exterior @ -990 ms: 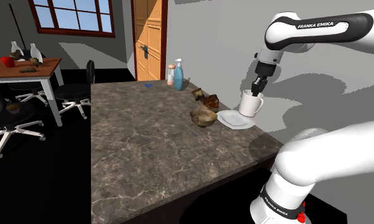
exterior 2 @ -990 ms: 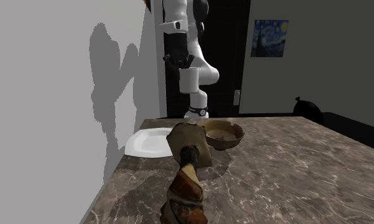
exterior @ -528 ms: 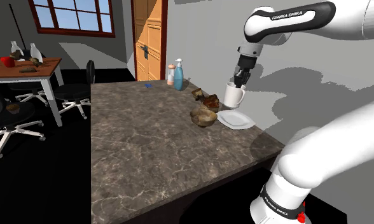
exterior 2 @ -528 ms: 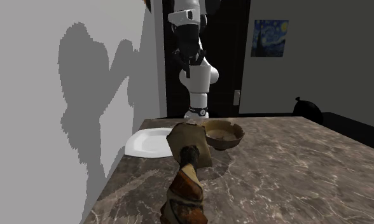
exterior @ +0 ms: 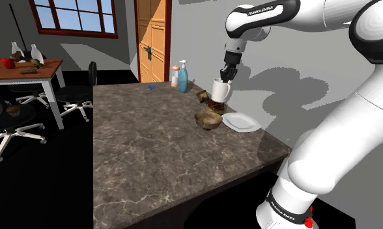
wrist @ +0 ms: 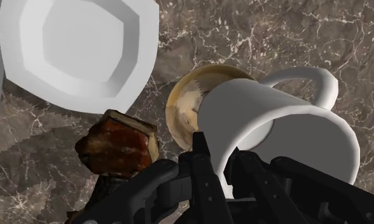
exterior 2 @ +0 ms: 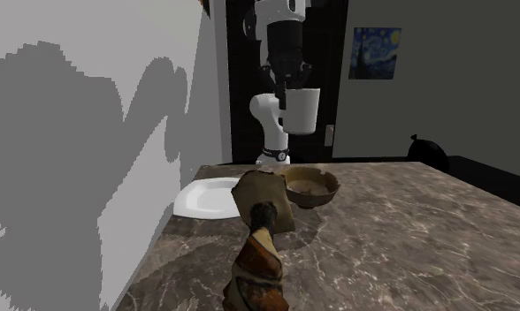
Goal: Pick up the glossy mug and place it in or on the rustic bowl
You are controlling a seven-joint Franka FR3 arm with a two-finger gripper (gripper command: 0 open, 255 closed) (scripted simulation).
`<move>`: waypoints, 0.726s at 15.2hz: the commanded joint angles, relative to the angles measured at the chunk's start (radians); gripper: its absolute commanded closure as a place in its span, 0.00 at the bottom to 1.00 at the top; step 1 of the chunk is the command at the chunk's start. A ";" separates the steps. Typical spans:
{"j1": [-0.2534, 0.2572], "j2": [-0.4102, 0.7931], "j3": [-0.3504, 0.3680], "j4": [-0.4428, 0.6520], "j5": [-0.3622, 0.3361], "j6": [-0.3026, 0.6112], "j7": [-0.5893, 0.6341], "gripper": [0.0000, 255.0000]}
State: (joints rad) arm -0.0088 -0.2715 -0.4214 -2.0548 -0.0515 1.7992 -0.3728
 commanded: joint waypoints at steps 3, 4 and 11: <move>0.003 0.020 -0.003 -0.025 0.007 0.044 -0.002 1.00; 0.002 0.022 -0.004 -0.037 0.008 0.057 -0.003 1.00; 0.001 0.038 -0.012 -0.116 0.011 0.152 -0.011 1.00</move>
State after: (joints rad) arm -0.0076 -0.2365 -0.4319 -2.1582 -0.0409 1.9347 -0.3820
